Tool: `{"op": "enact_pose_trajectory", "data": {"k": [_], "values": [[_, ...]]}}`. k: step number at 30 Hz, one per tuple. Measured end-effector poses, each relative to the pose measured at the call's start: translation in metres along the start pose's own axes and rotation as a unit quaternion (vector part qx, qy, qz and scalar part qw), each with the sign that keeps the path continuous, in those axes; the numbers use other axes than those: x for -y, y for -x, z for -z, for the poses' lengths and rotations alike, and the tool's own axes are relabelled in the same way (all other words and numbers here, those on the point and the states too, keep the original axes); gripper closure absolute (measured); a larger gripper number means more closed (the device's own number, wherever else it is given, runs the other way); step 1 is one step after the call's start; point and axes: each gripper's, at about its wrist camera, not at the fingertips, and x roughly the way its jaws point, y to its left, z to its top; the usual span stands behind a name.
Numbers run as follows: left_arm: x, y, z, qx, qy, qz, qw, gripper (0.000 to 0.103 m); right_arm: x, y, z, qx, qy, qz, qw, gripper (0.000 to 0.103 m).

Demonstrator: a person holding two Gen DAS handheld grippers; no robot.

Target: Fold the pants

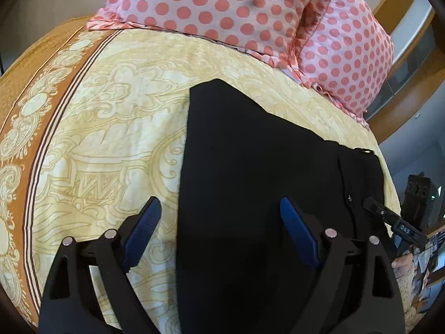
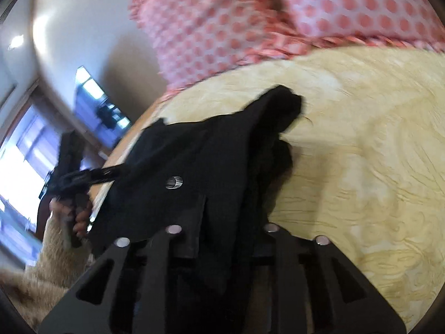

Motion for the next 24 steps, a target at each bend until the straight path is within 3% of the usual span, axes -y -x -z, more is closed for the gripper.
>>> {"op": "enact_pose_trajectory", "data": {"k": [2, 6, 13, 16, 24], "values": [[0.002, -0.002, 0.000, -0.003, -0.006, -0.002, 1.0000, 0.016, -0.012, 0.004, -0.001, 0.007, 0.030, 0.002, 1.000, 0.081], [0.004, -0.005, -0.003, -0.004, -0.009, -0.004, 0.9999, 0.019, -0.001, -0.001, -0.001, 0.001, 0.009, 0.001, 1.000, 0.081], [0.002, 0.001, -0.005, 0.009, 0.014, 0.001, 0.9999, 0.077, 0.007, 0.000, 0.002, 0.011, -0.014, -0.020, 1.000, 0.082], [0.008, 0.007, -0.004, 0.023, 0.005, 0.005, 0.9997, 0.085, 0.008, 0.001, -0.001, 0.015, -0.019, -0.031, 0.999, 0.082], [0.045, 0.027, -0.027, 0.075, -0.046, -0.007, 0.9961, 0.088, 0.009, 0.009, -0.037, 0.020, -0.034, -0.047, 0.998, 0.084]]}}
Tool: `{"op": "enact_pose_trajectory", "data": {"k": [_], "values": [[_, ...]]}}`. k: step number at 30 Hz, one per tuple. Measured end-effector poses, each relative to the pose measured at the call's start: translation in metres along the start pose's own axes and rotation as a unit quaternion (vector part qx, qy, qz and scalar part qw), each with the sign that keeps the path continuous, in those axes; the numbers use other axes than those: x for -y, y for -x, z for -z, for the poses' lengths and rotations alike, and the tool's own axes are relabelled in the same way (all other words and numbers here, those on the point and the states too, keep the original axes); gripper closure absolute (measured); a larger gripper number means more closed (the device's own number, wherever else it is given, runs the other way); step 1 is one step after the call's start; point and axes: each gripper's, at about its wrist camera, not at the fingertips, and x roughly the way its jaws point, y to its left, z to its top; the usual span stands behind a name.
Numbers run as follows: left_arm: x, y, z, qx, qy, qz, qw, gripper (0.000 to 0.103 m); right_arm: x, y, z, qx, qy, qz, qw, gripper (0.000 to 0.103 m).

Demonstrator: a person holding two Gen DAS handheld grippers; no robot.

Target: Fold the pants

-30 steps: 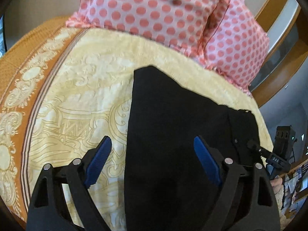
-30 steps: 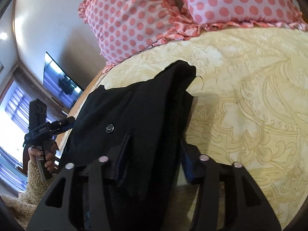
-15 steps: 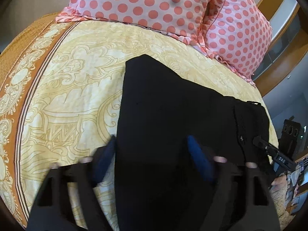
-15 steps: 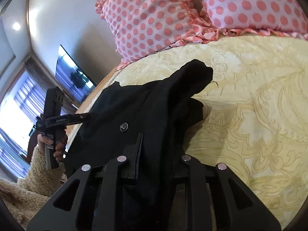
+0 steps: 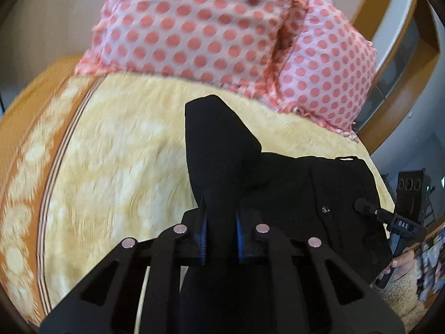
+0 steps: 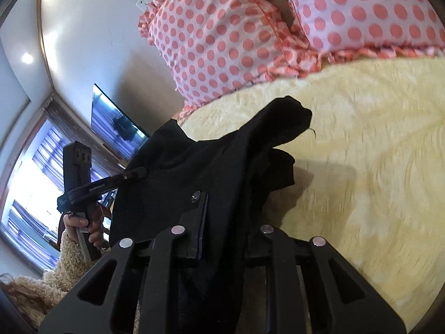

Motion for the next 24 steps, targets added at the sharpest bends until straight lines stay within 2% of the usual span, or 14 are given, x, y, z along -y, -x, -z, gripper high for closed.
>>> {"op": "enact_pose_trajectory", "data": {"k": [5, 9, 13, 16, 19, 20, 22, 24], "values": [[0.015, -0.011, -0.042, 0.030, -0.020, -0.006, 0.9993, 0.088, -0.001, 0.003, -0.053, 0.027, 0.034, 0.026, 0.999, 0.084], [0.019, -0.035, -0.086, 0.065, -0.018, -0.016, 0.9976, 0.088, 0.005, -0.002, -0.097, 0.060, 0.059, 0.047, 0.995, 0.084], [0.015, -0.066, -0.113, 0.076, -0.009, -0.025, 0.9968, 0.088, 0.028, -0.016, -0.132, 0.079, 0.060, 0.061, 0.993, 0.084], [0.005, -0.102, -0.120, 0.059, -0.008, -0.049, 0.9970, 0.088, 0.058, -0.035, -0.143, 0.070, 0.035, 0.080, 0.994, 0.084], [-0.019, -0.141, -0.115, 0.008, 0.034, -0.052, 0.9980, 0.085, 0.092, -0.062, -0.142, 0.030, -0.009, 0.121, 0.992, 0.084], [-0.024, -0.148, -0.113, 0.002, 0.045, -0.053, 0.9976, 0.083, 0.100, -0.069, -0.140, 0.017, -0.018, 0.134, 0.991, 0.084], [-0.032, -0.157, -0.111, -0.006, 0.066, -0.051, 0.9965, 0.072, 0.105, -0.076, -0.135, 0.008, -0.022, 0.155, 0.988, 0.082], [-0.035, -0.158, -0.110, -0.009, 0.076, -0.060, 0.9953, 0.063, 0.103, -0.074, -0.135, 0.008, -0.023, 0.177, 0.984, 0.073]]}}
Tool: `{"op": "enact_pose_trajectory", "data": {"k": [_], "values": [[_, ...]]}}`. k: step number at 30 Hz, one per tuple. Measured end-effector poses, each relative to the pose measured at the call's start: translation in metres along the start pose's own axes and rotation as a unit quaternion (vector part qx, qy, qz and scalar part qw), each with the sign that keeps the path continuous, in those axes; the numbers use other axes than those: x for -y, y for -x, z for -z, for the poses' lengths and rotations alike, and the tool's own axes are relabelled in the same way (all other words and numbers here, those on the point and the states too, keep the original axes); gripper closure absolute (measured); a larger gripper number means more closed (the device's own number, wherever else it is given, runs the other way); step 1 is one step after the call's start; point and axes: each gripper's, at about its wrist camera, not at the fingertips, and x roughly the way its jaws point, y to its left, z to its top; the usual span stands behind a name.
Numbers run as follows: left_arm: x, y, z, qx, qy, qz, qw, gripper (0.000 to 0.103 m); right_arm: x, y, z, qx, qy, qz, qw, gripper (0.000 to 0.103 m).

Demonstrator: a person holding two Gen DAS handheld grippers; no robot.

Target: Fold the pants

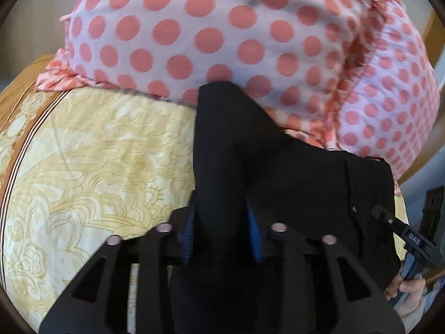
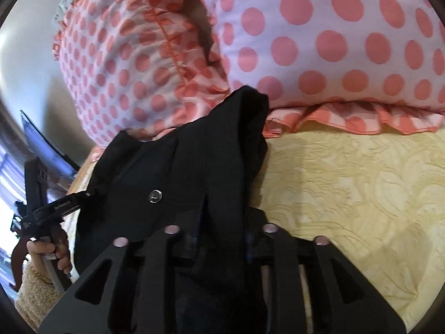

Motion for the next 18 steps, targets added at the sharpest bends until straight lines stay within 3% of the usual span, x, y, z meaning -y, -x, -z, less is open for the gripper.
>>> {"op": "enact_pose_trajectory", "data": {"k": [2, 4, 5, 7, 10, 12, 14, 17, 18], "values": [[-0.002, 0.011, -0.001, 0.014, 0.002, -0.017, 0.9998, 0.054, -0.002, 0.011, 0.002, 0.008, 0.006, 0.042, 0.999, 0.057], [0.000, 0.036, 0.003, 0.060, -0.008, -0.045, 0.9971, 0.036, -0.010, 0.033, 0.003, 0.045, 0.021, 0.096, 0.994, 0.049], [0.002, 0.051, 0.006, 0.086, -0.019, -0.052, 0.9947, 0.032, -0.014, 0.045, 0.005, 0.065, 0.028, 0.113, 0.991, 0.042], [0.013, 0.075, 0.016, 0.113, -0.045, -0.033, 0.9921, 0.025, -0.029, 0.067, 0.009, 0.106, 0.054, 0.100, 0.988, 0.041], [0.039, 0.088, 0.039, 0.087, -0.089, 0.024, 0.9919, 0.021, -0.058, 0.073, 0.028, 0.088, 0.108, 0.044, 0.989, 0.041], [0.054, 0.083, 0.055, 0.054, -0.112, 0.045, 0.9912, 0.021, -0.073, 0.063, 0.041, 0.058, 0.135, 0.038, 0.988, 0.041], [0.066, 0.070, 0.067, 0.030, -0.130, 0.040, 0.9902, 0.021, -0.082, 0.047, 0.050, 0.021, 0.151, 0.036, 0.988, 0.041], [0.064, 0.045, 0.074, -0.011, -0.131, 0.007, 0.9913, 0.022, -0.073, 0.018, 0.061, -0.043, 0.138, 0.068, 0.987, 0.041], [0.060, 0.038, 0.075, -0.022, -0.123, 0.007, 0.9921, 0.023, -0.070, 0.014, 0.064, -0.044, 0.135, 0.063, 0.988, 0.040]]}}
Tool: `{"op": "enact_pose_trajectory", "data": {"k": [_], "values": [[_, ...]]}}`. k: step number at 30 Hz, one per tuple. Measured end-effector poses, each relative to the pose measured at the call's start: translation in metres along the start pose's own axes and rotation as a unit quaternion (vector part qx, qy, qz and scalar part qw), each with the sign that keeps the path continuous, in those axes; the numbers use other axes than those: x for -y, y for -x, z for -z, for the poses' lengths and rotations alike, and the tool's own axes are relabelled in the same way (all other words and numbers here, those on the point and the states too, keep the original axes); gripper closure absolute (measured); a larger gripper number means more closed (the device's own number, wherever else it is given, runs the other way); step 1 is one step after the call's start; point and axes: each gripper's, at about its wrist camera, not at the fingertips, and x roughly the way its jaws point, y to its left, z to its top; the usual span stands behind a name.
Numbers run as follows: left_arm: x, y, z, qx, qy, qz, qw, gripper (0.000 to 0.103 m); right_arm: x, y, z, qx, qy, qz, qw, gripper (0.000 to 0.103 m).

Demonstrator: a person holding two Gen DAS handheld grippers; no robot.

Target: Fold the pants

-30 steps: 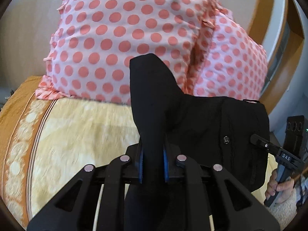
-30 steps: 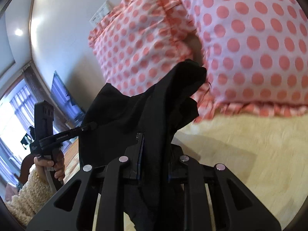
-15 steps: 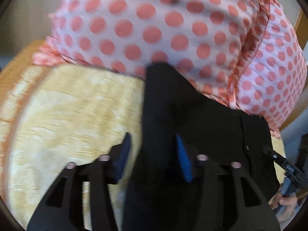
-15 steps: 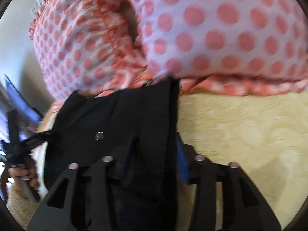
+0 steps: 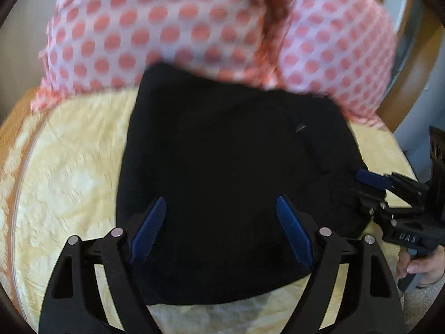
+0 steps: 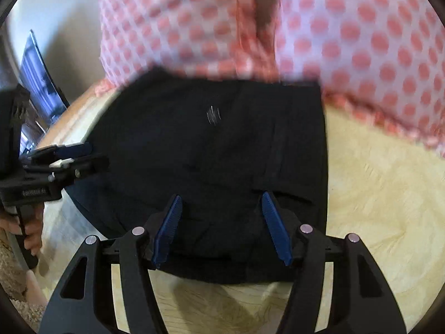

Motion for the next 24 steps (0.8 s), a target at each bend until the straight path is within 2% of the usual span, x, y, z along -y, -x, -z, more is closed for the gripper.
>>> {"op": "enact_pose_trajectory", "data": {"k": [2, 5, 8, 9, 11, 13, 16, 20, 24], "values": [[-0.001, -0.005, 0.001, 0.010, 0.004, -0.006, 0.9999, 0.023, 0.000, 0.000, 0.001, 0.007, -0.005, -0.001, 1.000, 0.040], [0.011, -0.011, 0.001, 0.003, -0.006, -0.034, 0.9994, 0.014, -0.006, -0.002, 0.000, 0.008, -0.009, 0.003, 1.000, 0.025], [0.017, 0.004, 0.008, 0.009, -0.009, -0.057, 0.9983, 0.014, -0.014, 0.013, 0.005, 0.022, -0.021, 0.016, 0.999, 0.021], [0.017, 0.011, 0.012, 0.013, -0.007, -0.059, 0.9981, 0.012, -0.011, 0.026, 0.009, 0.034, -0.040, 0.018, 0.998, 0.012], [0.012, 0.035, 0.025, 0.033, -0.004, -0.076, 0.9966, 0.004, -0.006, 0.047, 0.019, 0.054, -0.067, 0.041, 0.995, 0.002], [0.010, 0.055, 0.039, 0.050, -0.003, -0.101, 0.9936, 0.002, 0.000, 0.066, 0.028, 0.067, -0.098, 0.093, 0.989, 0.001], [0.011, 0.081, 0.065, 0.060, -0.012, -0.150, 0.9868, 0.002, -0.001, 0.083, 0.049, 0.074, -0.130, 0.143, 0.978, 0.001], [0.019, 0.099, 0.106, 0.073, -0.027, -0.147, 0.9861, 0.002, -0.028, 0.091, 0.076, 0.088, -0.111, 0.159, 0.977, 0.001], [0.015, 0.095, 0.129, 0.050, -0.002, -0.123, 0.9912, 0.002, -0.064, 0.087, 0.099, 0.104, -0.071, 0.183, 0.975, 0.001]]}}
